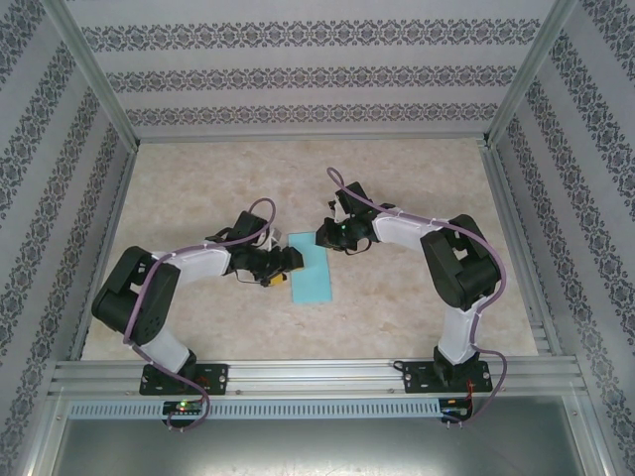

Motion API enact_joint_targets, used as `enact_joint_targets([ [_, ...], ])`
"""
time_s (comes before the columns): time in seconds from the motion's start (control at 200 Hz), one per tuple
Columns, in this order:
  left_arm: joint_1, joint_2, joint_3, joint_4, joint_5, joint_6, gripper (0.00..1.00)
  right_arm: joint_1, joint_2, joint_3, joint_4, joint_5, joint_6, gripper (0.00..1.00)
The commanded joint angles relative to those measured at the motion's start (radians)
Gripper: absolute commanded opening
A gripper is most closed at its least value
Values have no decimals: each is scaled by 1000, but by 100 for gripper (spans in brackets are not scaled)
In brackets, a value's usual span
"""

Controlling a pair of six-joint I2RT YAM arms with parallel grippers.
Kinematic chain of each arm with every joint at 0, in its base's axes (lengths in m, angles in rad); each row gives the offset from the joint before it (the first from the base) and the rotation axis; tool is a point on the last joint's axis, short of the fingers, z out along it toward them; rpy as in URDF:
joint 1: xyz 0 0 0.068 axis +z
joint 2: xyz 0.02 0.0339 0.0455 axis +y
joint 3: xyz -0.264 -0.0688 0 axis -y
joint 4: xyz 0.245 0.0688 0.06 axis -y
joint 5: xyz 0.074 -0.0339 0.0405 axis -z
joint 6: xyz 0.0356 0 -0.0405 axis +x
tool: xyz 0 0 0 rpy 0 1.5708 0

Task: Fold a paper plane with a square sheet of paper (fold left side to right side)
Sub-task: Third fold the triangle at the center of the table.

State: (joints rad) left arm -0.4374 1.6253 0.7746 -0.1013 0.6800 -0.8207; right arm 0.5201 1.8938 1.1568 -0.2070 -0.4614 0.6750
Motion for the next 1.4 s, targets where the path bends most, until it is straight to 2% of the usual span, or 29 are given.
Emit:
enact_joint_targets([
  [0.0,-21,21,25,28,21,-16,69,9,5,7,3,3,-20,14],
  [0.31,-38,51,45,24,12,-12,60,9,-22,-9,9,13,-23,14],
  [0.445,-39,43,45,28,4,-18,47,8,-88,-51,28,49,-34,15],
  [0.729,-38,9,45,18,-9,-32,20,42,-333,-223,43,187,-142,26],
  [0.869,-38,-2,42,38,2,-62,9,131,-469,-323,55,287,-255,34],
  [0.964,-38,-7,45,41,11,-77,7,211,-544,-381,54,361,-337,42],
  [1.084,-38,-8,46,46,26,-97,5,364,-602,-434,56,491,-454,52],
  [1.159,-38,-10,48,46,33,-107,4,459,-606,-448,56,578,-515,64],
  [1.274,-38,-13,48,47,43,-119,4,576,-560,-434,54,678,-586,76],
  [1.394,-38,-17,49,48,49,-128,3,666,-465,-377,30,760,-653,81],
])
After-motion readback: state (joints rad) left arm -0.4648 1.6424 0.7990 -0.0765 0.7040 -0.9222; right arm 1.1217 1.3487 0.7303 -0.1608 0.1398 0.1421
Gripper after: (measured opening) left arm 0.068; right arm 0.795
